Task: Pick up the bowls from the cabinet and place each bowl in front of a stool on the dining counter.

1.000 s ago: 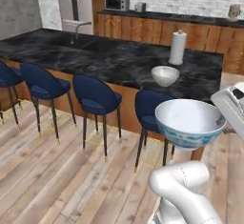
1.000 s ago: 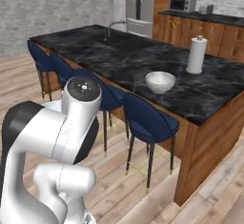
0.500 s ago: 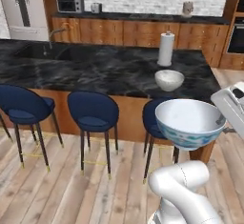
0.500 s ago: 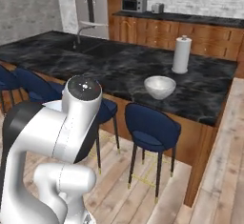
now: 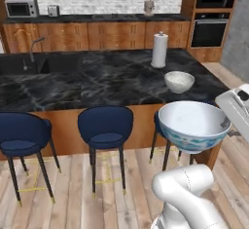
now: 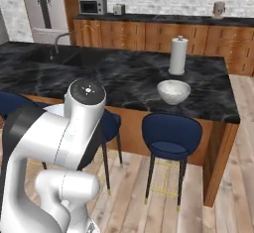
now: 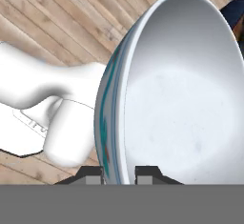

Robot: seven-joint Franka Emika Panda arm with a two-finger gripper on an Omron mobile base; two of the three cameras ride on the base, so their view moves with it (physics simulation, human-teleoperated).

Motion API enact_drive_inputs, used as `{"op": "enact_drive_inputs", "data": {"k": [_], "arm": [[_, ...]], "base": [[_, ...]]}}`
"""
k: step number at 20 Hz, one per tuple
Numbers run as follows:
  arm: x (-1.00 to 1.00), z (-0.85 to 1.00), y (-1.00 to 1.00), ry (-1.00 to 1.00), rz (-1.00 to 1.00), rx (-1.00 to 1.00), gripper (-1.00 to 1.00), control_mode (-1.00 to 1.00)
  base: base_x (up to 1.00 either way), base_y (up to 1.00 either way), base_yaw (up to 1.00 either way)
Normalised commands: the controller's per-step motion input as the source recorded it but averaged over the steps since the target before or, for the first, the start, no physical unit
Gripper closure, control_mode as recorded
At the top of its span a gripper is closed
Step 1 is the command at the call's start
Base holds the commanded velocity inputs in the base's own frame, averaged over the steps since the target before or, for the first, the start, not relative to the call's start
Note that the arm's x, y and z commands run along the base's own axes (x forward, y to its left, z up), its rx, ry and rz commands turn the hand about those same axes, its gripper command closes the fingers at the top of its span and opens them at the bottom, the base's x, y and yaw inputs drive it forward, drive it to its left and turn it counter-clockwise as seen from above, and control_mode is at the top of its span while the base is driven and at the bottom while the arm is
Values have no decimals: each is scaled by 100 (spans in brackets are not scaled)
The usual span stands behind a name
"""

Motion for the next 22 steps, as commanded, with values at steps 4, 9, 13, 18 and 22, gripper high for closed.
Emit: {"op": "enact_drive_inputs", "data": {"k": [4, 9, 13, 18, 22], "arm": [[0, 0, 0, 0, 0, 0, 100, 100], [0, 0, 0, 0, 0, 0, 100, 100], [0, 0, 0, 0, 0, 0, 100, 100], [0, 0, 0, 0, 0, 0, 100, 100], [0, 0, 0, 0, 0, 0, 100, 100]], "base": [[59, 100, -49], [72, 100, -42], [69, 91, -30], [62, 59, -21], [57, 3, -11]]}}
